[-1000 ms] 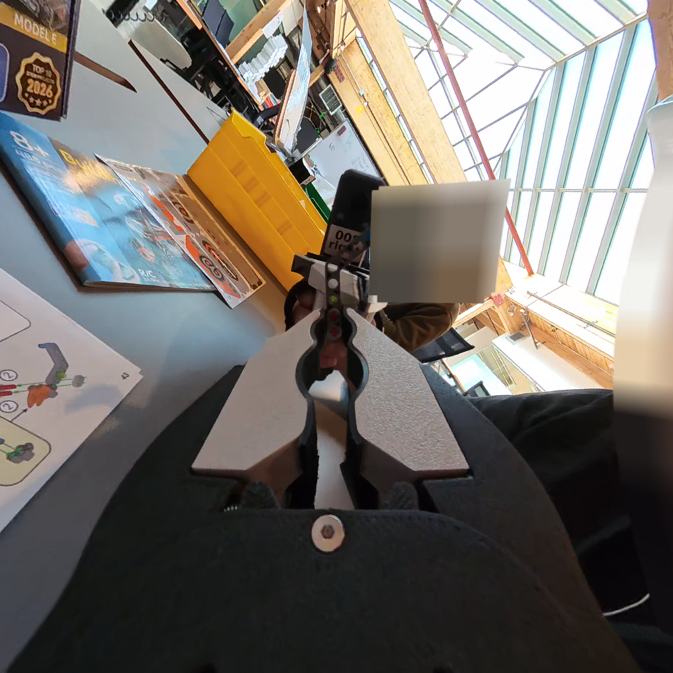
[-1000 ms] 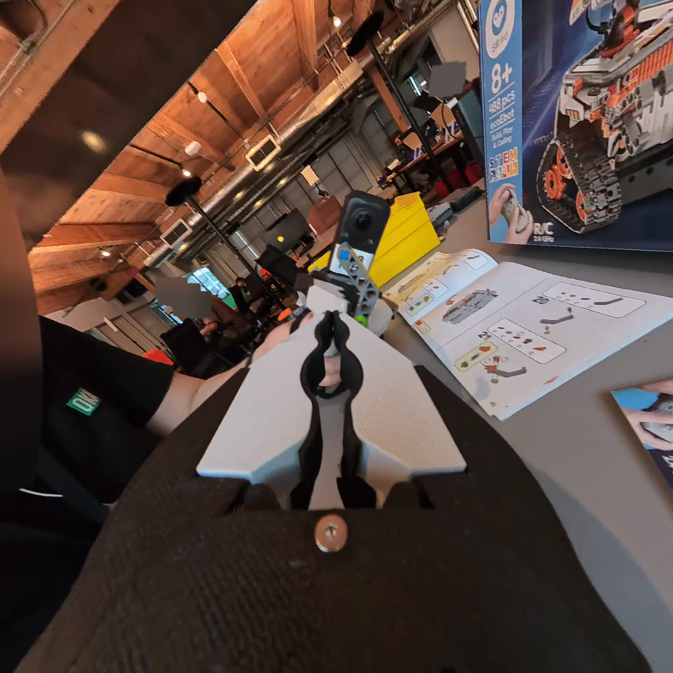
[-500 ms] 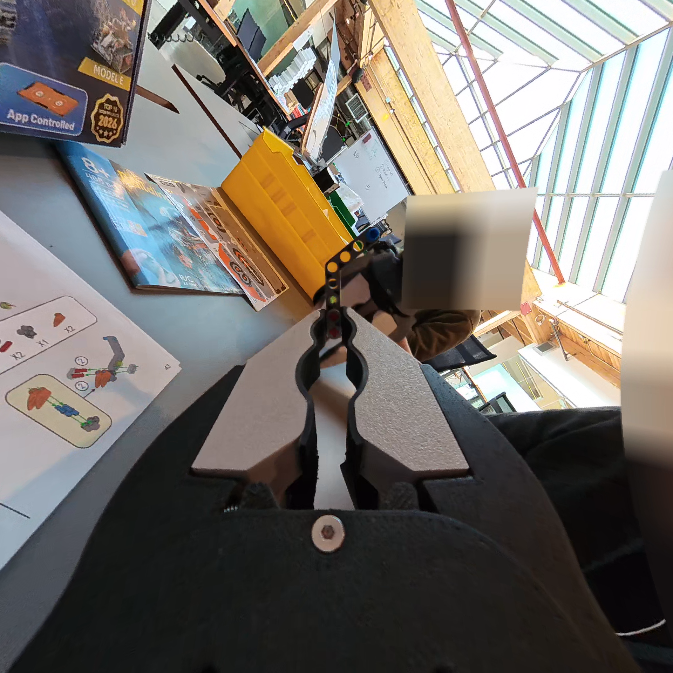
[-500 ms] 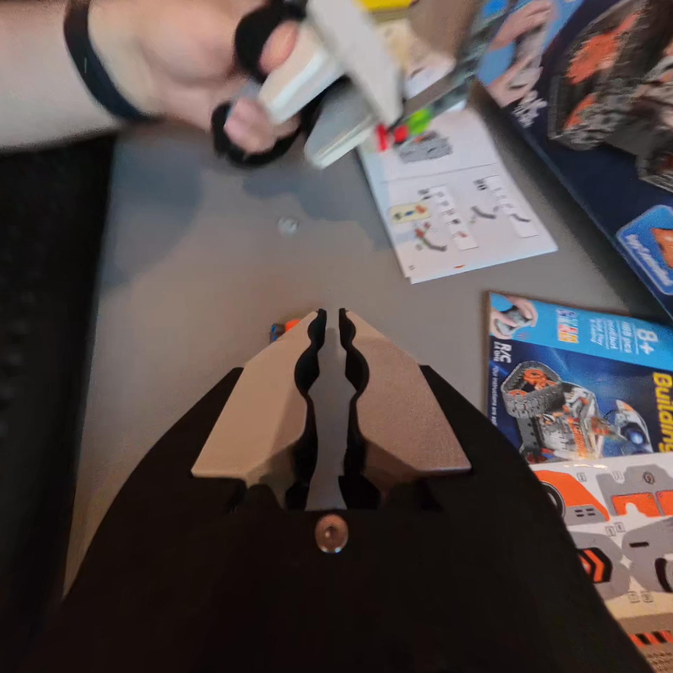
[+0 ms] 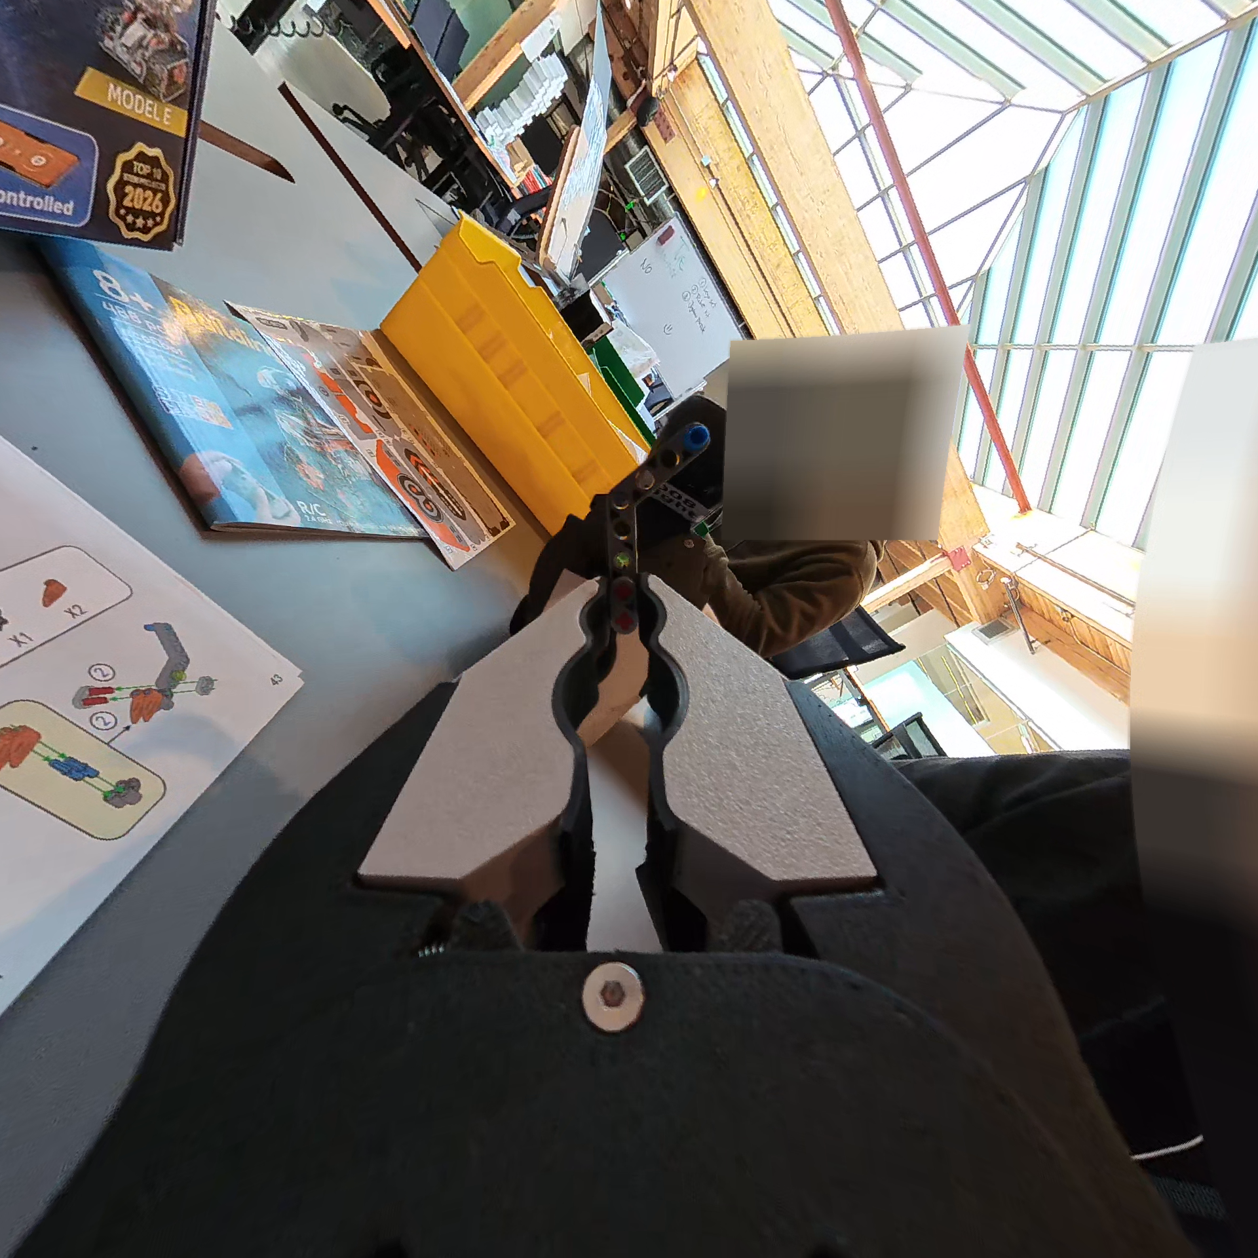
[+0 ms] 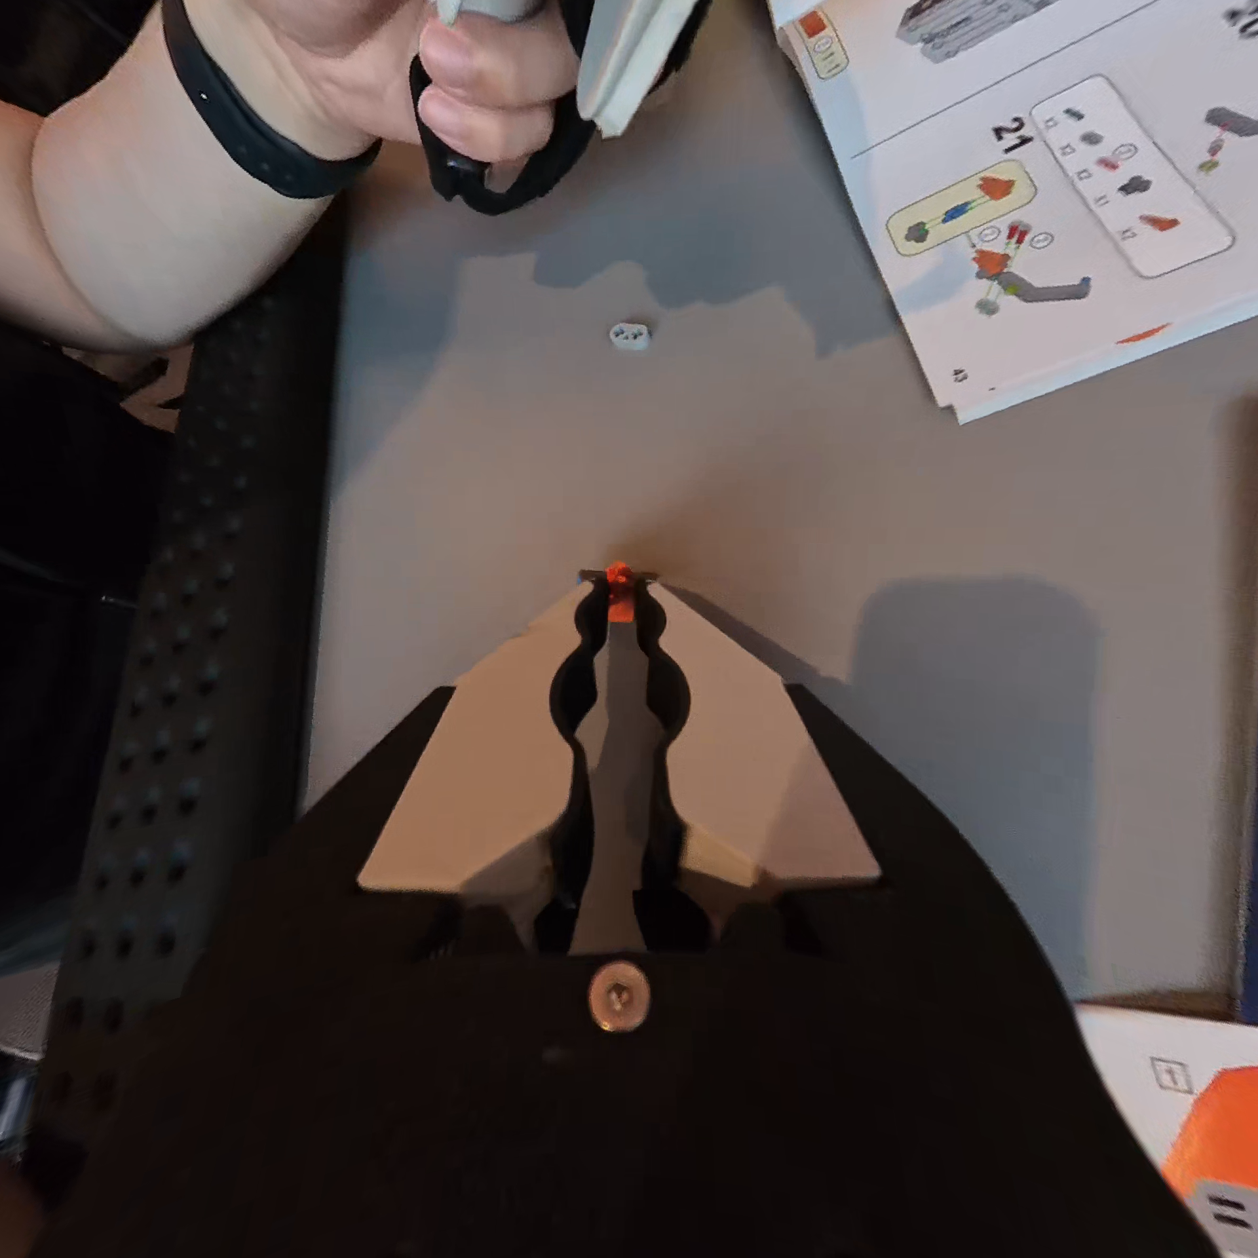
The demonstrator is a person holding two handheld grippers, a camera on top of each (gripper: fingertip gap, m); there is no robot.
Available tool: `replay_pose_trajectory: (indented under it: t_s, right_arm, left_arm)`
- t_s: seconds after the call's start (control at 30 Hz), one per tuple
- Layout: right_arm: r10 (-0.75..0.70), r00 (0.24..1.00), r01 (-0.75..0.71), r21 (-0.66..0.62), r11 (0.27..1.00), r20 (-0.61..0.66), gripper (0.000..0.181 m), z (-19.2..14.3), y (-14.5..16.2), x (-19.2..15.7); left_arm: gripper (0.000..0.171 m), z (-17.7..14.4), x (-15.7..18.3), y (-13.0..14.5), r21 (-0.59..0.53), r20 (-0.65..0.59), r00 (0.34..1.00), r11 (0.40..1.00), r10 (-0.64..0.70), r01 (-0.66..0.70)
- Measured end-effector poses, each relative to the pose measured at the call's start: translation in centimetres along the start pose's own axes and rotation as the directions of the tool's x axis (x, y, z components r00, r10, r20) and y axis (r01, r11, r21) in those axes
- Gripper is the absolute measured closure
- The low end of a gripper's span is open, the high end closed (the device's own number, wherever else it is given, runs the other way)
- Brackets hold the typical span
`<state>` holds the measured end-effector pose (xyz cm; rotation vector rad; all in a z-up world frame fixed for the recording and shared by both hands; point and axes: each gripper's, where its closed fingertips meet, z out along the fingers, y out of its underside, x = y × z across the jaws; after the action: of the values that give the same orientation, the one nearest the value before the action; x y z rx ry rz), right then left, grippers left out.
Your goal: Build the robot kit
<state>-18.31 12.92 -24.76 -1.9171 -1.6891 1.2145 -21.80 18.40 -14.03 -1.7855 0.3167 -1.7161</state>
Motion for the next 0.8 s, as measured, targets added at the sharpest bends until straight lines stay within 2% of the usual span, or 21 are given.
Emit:
replay_pose_trajectory:
  t_s: [0.07,0.13,0.17,0.23,0.3,0.33,0.37,0.43,0.5,0.6,0.73,0.8]
  right_arm:
    - [-0.087,0.993,0.088,0.012,0.996,-0.081,0.175,-0.1,-0.8,0.6]
    - [-0.263,0.932,0.279,0.031,0.96,-0.249,0.175,-0.4,-2.6,1.6]
    - [-0.369,0.858,0.401,0.017,0.916,-0.356,0.175,-0.6,-3.7,2.0]
    - [-0.586,0.632,0.627,-0.111,0.771,-0.507,0.175,-0.7,-5.0,2.3]
    - [-0.739,0.365,0.737,-0.309,0.601,-0.566,0.174,-0.6,-5.0,3.1]
    - [-0.781,0.257,0.758,-0.382,0.528,-0.569,0.174,-0.6,-4.9,3.3]
    - [-0.817,0.195,0.77,-0.431,0.47,-0.543,0.174,-0.2,-4.5,3.3]
    - [-0.85,0.106,0.766,-0.503,0.401,-0.516,0.174,0.1,-4.0,3.6]
    - [-0.866,0.059,0.763,-0.537,0.359,-0.496,0.174,0.3,-3.6,3.6]
    - [-0.871,0.039,0.766,-0.545,0.34,-0.489,0.167,0.5,-3.2,3.1]
    - [-0.874,0.038,0.749,-0.565,0.346,-0.485,0.162,0.6,-2.6,2.7]
    - [-0.862,0.058,0.742,-0.556,0.375,-0.504,0.158,0.3,-2.5,2.4]
  left_arm:
    - [0.167,0.0,-0.1,0.0,0.0,0.001,1.0,1.0,-0.002,0.002]
    - [0.167,-0.3,-0.1,-0.2,0.007,0.004,1.0,1.0,0.0,0.0]
    - [0.167,-0.4,-0.1,-0.4,0.014,0.008,1.0,1.0,0.005,-0.005]
    - [0.167,-0.9,0.0,-0.9,0.028,0.019,1.0,0.999,0.019,-0.02]
    - [0.167,-1.5,0.0,-1.4,0.048,0.033,0.999,0.998,0.036,-0.038]
    - [0.167,-1.9,0.0,-1.7,0.059,0.04,0.998,0.997,0.043,-0.045]
    - [0.167,-2.2,0.1,-2.0,0.072,0.043,0.998,0.996,0.045,-0.048]
    - [0.167,-2.7,0.3,-2.4,0.096,0.034,0.999,0.994,0.041,-0.044]
    - [0.167,-2.9,0.3,-2.5,0.105,0.03,0.999,0.994,0.036,-0.039]
    - [0.167,-2.8,0.2,-2.4,0.095,0.033,0.999,0.995,0.036,-0.039]
    - [0.167,-2.7,0.2,-2.4,0.102,0.018,1.0,0.995,0.02,-0.022]
    - [0.167,-2.7,0.2,-2.4,0.105,0.016,1.0,0.994,0.018,-0.02]
